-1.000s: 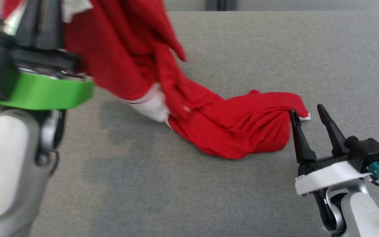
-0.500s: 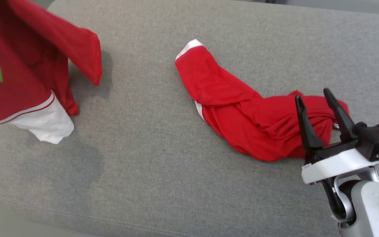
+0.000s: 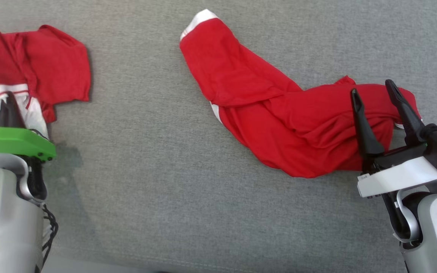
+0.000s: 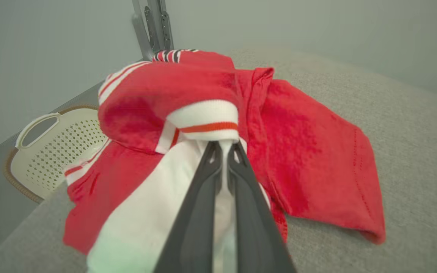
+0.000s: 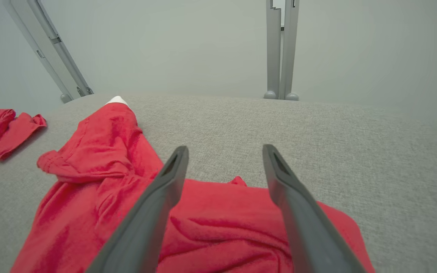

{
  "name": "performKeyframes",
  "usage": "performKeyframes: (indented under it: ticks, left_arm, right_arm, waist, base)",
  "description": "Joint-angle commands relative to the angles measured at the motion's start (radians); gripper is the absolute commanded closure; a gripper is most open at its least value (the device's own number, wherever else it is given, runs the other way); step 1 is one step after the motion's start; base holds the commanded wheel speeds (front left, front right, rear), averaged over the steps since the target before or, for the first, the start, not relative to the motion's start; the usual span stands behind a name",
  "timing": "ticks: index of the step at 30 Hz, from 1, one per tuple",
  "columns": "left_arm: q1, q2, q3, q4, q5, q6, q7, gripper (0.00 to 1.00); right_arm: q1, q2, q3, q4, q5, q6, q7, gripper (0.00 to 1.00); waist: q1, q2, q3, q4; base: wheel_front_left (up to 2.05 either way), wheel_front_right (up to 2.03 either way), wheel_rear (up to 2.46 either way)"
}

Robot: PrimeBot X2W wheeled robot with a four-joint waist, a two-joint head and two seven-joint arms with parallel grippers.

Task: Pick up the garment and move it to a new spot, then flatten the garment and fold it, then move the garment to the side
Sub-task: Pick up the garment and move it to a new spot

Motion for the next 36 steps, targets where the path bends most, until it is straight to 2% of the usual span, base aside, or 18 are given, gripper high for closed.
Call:
performKeyframes:
  ticks: [1, 2, 3, 10, 16, 23, 30, 36]
  left_arm:
    - [-0.022, -0.008, 0.006, 0.024, 0.0, -0.013, -0.008, 0.78]
    - [-0.018, -0.017, 0.013, 0.043, 0.0, -0.022, -0.013, 0.09]
    - [-0.011, -0.023, 0.019, 0.051, 0.006, -0.027, -0.013, 0.0]
    - [0.133, -0.058, 0.105, -0.102, 0.13, -0.008, -0.014, 0.0]
    - [0.298, -0.106, 0.132, -0.287, 0.235, 0.009, -0.015, 0.0]
    - [0.462, -0.167, 0.079, -0.488, 0.304, 0.013, -0.015, 0.0]
    - [0.546, -0.191, -0.011, -0.631, 0.357, 0.023, 0.015, 0.0]
    - [0.59, -0.183, -0.045, -0.68, 0.369, 0.026, 0.056, 0.0]
  right_arm:
    - [-0.015, -0.002, -0.004, -0.002, 0.004, -0.001, -0.005, 0.0]
    - [-0.015, 0.003, -0.003, 0.001, 0.004, -0.001, -0.008, 0.0]
    - [-0.013, 0.006, -0.003, 0.005, 0.004, -0.001, -0.01, 0.0]
    - [0.017, 0.032, 0.003, 0.04, 0.005, -0.001, -0.029, 0.0]
    - [0.056, 0.049, 0.009, 0.08, 0.01, -0.001, -0.046, 0.0]
    - [0.108, 0.062, -0.002, 0.103, 0.008, -0.001, -0.052, 0.0]
    - [0.151, 0.069, -0.011, 0.106, -0.002, -0.001, -0.039, 0.0]
    - [0.182, 0.077, -0.016, 0.114, -0.003, -0.001, -0.032, 0.0]
  waist:
    - [0.0, 0.0, 0.01, -0.021]
    - [0.0, 0.0, 0.002, -0.023]
    - [0.0, 0.0, -0.007, -0.025]
    - [0.0, 0.0, -0.1, -0.039]
    - [0.0, 0.0, -0.196, -0.06]
    - [0.0, 0.0, -0.282, -0.089]
    - [0.0, 0.0, -0.341, -0.138]
    - [0.0, 0.0, -0.384, -0.198]
  base:
    - [0.0, 0.0, 0.0]
    - [0.0, 0.0, 0.0]
    - [0.0, 0.0, 0.0]
    - [0.0, 0.0, 0.0]
    - [0.0, 0.0, 0.0]
    - [0.0, 0.0, 0.0]
    - [0.0, 0.0, 0.0]
    - [0.0, 0.0, 0.0]
